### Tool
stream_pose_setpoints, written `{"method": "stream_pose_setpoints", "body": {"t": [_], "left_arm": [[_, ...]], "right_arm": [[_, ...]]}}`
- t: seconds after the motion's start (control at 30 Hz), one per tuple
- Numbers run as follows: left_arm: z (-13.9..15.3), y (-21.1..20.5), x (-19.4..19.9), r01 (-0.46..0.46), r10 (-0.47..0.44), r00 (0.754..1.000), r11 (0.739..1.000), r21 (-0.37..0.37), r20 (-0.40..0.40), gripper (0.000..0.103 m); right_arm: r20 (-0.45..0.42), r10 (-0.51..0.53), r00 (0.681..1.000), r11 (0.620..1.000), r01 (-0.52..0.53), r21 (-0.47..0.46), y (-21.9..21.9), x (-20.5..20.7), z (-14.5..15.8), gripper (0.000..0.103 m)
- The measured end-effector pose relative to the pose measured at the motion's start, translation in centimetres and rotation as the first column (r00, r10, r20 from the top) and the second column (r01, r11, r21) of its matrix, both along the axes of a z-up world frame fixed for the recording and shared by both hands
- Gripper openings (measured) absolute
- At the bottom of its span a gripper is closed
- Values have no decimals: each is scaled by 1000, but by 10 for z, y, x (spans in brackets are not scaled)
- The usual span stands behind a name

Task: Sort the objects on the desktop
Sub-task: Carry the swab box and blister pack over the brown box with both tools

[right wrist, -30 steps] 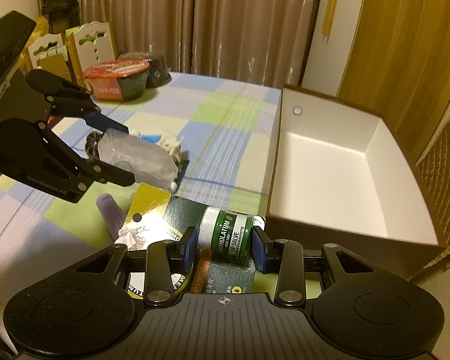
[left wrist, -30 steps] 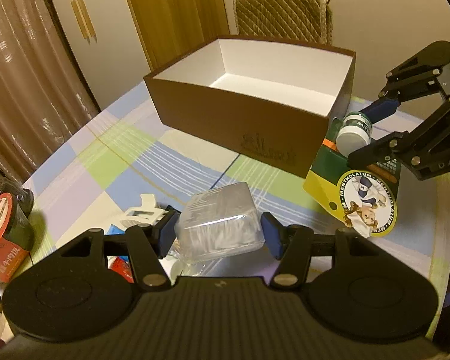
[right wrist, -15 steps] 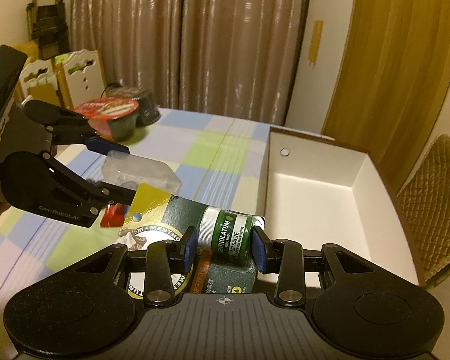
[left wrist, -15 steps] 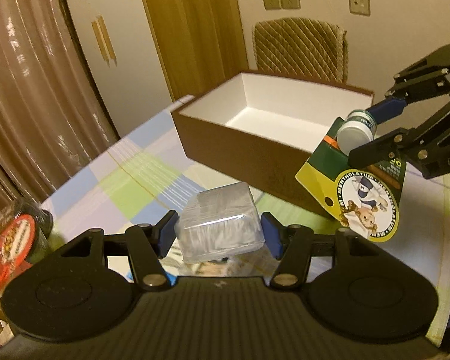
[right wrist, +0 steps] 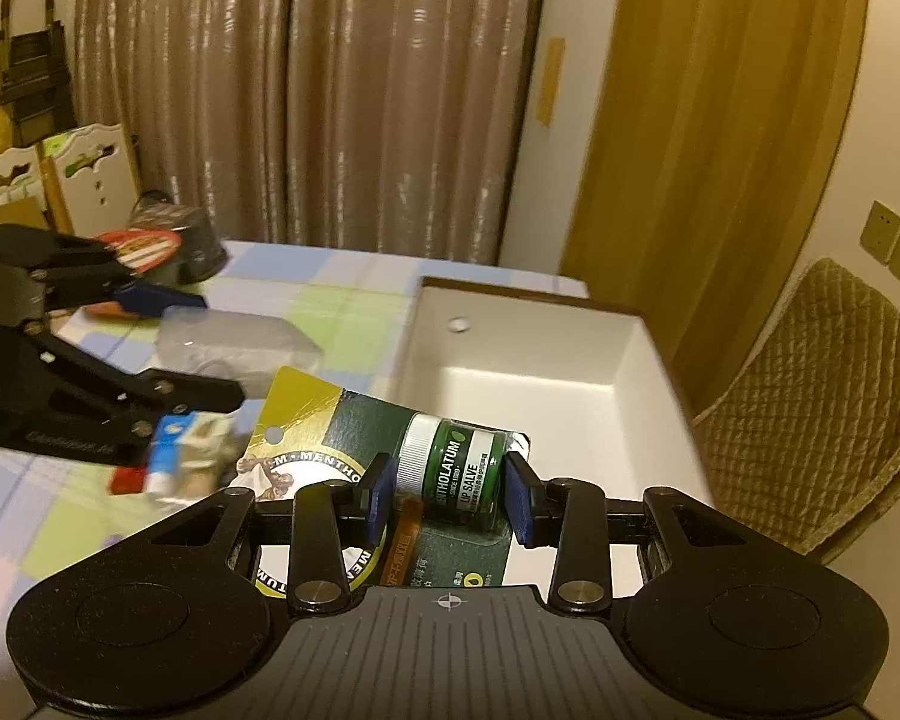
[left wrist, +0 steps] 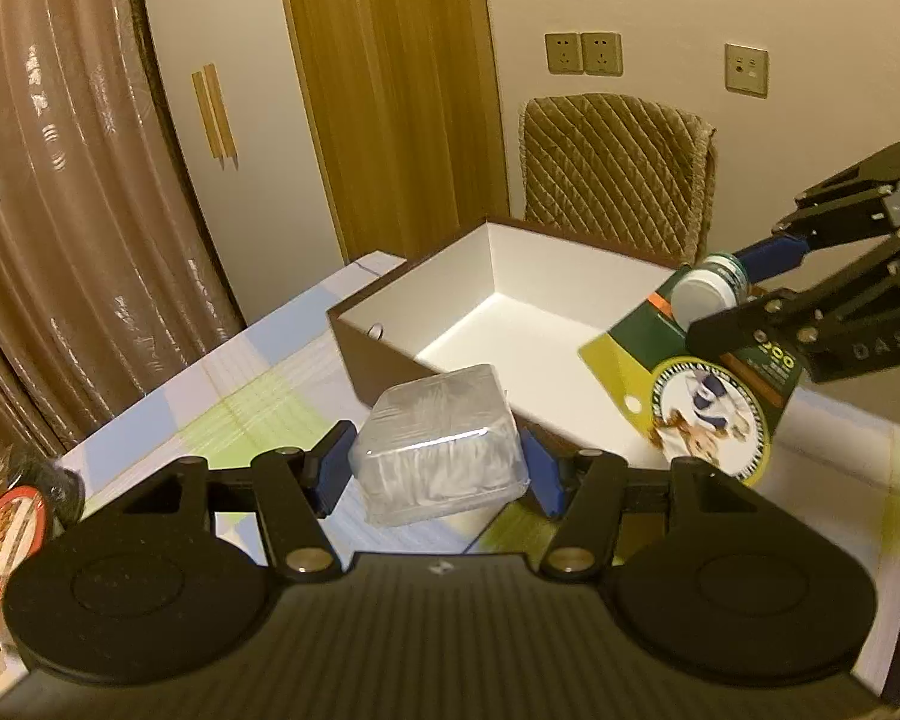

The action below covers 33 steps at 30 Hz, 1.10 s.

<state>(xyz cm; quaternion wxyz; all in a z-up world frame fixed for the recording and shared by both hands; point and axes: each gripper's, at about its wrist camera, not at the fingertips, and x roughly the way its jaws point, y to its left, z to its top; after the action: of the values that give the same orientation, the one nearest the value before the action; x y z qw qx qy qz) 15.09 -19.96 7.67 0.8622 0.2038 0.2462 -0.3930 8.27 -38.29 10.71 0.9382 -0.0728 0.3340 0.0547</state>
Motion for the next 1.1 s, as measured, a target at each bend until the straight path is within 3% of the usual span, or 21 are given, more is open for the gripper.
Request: {"method": "stream_pose_setpoints", "body": {"t": [0.17,0.4,0.53,0.9,1.1], "left_arm": [[0,-48,6,-53,53,998,999,-4,-23,55],[-20,-122,13,-76,79,995,996,52,-62,55],[-37,-150,15,-88,96,993,991,103,-70,55],[-85,-180,27,-84,103,993,962,259,-61,55],[-97,-188,34,-69,92,994,952,299,-63,56]], "right_arm": [[-16,-18,1000,1000,18,-1,-57,32,-3,38],[-116,11,993,1000,-13,-16,-107,70,-34,38],[-165,31,986,998,-40,-46,-112,83,-54,38],[-285,111,952,975,-160,-156,-107,114,-101,38],[-332,137,933,965,-201,-169,-109,131,-119,38]]}}
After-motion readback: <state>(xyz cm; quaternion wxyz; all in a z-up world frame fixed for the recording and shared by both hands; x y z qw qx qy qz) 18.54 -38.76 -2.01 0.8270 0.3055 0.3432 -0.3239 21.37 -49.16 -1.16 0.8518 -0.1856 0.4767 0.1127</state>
